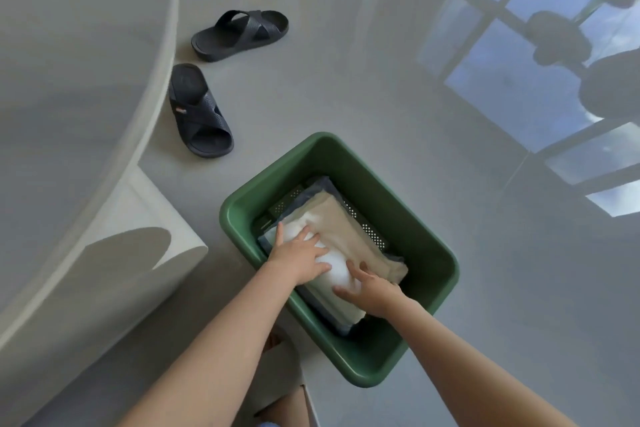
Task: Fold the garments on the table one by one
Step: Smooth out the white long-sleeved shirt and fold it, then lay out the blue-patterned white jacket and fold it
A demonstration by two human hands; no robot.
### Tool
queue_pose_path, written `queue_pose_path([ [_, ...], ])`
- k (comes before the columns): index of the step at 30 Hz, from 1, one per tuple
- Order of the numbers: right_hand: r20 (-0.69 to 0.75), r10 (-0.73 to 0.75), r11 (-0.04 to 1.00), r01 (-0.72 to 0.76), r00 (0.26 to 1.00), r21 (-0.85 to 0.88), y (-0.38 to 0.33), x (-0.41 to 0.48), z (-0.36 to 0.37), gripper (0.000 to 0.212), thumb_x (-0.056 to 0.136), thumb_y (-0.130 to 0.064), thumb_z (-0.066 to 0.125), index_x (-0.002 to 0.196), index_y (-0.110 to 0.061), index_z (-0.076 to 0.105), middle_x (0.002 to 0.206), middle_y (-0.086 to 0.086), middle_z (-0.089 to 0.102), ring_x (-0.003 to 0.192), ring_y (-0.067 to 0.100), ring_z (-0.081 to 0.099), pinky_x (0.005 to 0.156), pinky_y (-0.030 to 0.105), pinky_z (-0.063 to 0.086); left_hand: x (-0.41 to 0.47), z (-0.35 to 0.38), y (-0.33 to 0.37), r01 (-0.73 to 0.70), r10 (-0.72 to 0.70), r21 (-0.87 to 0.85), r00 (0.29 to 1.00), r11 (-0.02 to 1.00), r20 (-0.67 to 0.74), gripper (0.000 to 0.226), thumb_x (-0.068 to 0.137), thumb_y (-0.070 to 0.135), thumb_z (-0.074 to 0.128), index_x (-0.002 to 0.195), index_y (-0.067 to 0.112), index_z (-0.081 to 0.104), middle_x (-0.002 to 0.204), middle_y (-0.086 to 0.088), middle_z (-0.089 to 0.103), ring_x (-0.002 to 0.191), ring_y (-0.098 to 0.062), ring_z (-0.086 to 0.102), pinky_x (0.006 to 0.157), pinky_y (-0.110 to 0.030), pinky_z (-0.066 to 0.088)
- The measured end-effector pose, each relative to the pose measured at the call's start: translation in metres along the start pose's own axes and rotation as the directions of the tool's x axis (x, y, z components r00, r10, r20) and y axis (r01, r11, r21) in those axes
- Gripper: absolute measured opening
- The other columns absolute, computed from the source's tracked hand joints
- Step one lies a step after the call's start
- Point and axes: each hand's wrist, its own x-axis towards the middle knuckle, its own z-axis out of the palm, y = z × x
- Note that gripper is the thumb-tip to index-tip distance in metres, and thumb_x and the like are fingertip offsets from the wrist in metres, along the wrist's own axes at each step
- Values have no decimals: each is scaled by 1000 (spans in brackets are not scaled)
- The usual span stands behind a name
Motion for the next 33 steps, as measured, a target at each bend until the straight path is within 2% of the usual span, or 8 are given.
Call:
queue_pose_path([
  [4,-171,-63,991,82,983,103,-5,-34,-27,75,88,-59,49,149,-32,16,156,2,14,124,20,48,106,36,36,-44,-46,8,-5,-89,-447,978,894,-189,42,98,34,36,140,35,39,140,0,48,128,-19,43,115,-43,15],
  [6,-216,-93,978,130,972,164,-11,-61,-40,69,90,-52,52,148,-28,23,153,2,21,118,18,51,100,29,38,-78,-71,10,-56,-165,-549,924,834,-344,39,99,23,35,135,32,48,125,2,60,98,-17,57,92,-31,41],
  [8,-215,-137,965,179,967,190,-21,-90,-56,65,90,-48,55,146,-26,29,150,2,27,123,18,47,101,27,36,-117,-93,15,-97,-220,-599,874,795,-433,36,98,21,37,128,29,56,114,4,65,80,-13,56,70,-25,41],
  [14,-405,-302,894,403,863,193,-78,-203,-127,64,87,-31,64,143,-15,36,145,5,41,129,20,43,102,27,33,-256,-150,47,-322,-182,-582,743,747,-644,29,95,18,46,117,24,64,115,1,67,102,-15,62,91,-30,50],
  [18,-486,-428,822,551,762,141,-130,-284,-164,62,86,-26,66,141,-13,39,146,7,39,130,23,42,105,29,32,-356,-182,44,-362,-226,-431,488,826,-843,26,95,21,52,118,24,63,115,7,66,98,-5,61,84,-17,48],
  [21,-506,-502,757,639,702,134,-174,-322,-172,66,83,-27,69,141,-14,40,147,6,37,131,23,42,108,32,32,-411,-187,3,-192,-300,-359,280,913,-912,29,90,19,56,118,22,64,116,3,66,106,-17,59,91,-25,44],
  [28,-407,-675,682,731,615,-25,-278,-349,-129,69,84,-40,65,143,-20,35,150,4,33,131,23,40,107,32,31,-459,-105,-106,314,-563,-469,506,826,-653,49,91,46,50,138,32,42,146,4,40,135,-19,32,109,-43,28],
  [33,-277,-750,658,719,600,-224,-330,-352,-72,85,81,-54,61,148,-15,26,153,5,26,139,24,28,113,35,22,-481,-48,-128,213,-571,-531,367,820,-734,39,90,35,59,127,29,53,130,8,51,116,-15,50,95,-32,42],
])
